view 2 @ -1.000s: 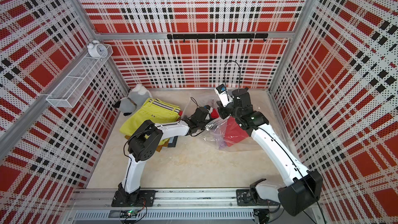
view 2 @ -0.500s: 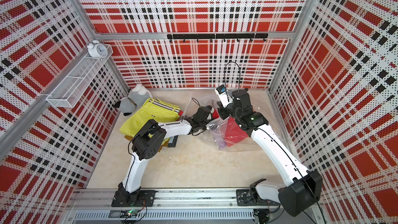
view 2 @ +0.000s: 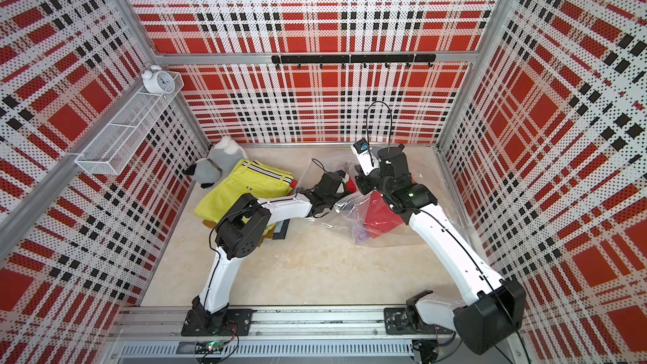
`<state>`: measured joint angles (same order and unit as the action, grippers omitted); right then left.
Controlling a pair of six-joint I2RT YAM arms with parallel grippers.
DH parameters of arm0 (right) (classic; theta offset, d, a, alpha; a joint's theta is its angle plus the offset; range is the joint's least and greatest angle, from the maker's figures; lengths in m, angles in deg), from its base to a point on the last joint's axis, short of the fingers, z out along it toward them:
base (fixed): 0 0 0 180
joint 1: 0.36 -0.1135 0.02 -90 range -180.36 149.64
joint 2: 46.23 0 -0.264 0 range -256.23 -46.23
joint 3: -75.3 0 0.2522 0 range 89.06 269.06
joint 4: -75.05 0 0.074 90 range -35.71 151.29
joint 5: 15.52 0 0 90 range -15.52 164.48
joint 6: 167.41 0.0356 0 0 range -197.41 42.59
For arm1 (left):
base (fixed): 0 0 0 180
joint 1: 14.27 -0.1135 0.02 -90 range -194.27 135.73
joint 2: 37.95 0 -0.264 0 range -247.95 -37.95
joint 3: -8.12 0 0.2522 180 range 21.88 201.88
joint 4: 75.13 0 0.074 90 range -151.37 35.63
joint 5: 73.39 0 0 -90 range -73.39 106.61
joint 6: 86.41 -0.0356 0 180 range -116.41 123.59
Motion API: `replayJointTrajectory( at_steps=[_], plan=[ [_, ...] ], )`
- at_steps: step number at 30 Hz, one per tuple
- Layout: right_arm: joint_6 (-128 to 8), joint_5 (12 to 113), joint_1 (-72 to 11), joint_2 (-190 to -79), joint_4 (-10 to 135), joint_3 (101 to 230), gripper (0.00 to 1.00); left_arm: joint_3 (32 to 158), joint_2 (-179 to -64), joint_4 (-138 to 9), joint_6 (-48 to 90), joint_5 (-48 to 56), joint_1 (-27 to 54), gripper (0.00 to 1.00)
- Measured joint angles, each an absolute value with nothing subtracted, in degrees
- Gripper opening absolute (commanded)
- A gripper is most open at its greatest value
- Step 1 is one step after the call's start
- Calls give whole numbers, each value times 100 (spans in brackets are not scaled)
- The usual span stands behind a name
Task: Take the trousers out of the vacuum bag
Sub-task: Take out the trousers from the vacuum bag.
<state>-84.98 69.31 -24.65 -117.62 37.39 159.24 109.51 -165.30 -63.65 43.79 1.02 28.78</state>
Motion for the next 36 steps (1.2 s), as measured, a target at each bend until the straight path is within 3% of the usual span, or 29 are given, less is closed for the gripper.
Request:
replayJointTrajectory(
  at_steps=[24, 36],
  plan=[
    [-8474, 7554, -2417, -11878, 3798, 15899, 0, 10363, -14672, -5345, 3621, 543, 2585, 0],
    [-8311, 7644, -2332, -11974, 3818, 15899, 0, 9544, -13201, -4713, 3304, 755, 2369, 0]
  ],
)
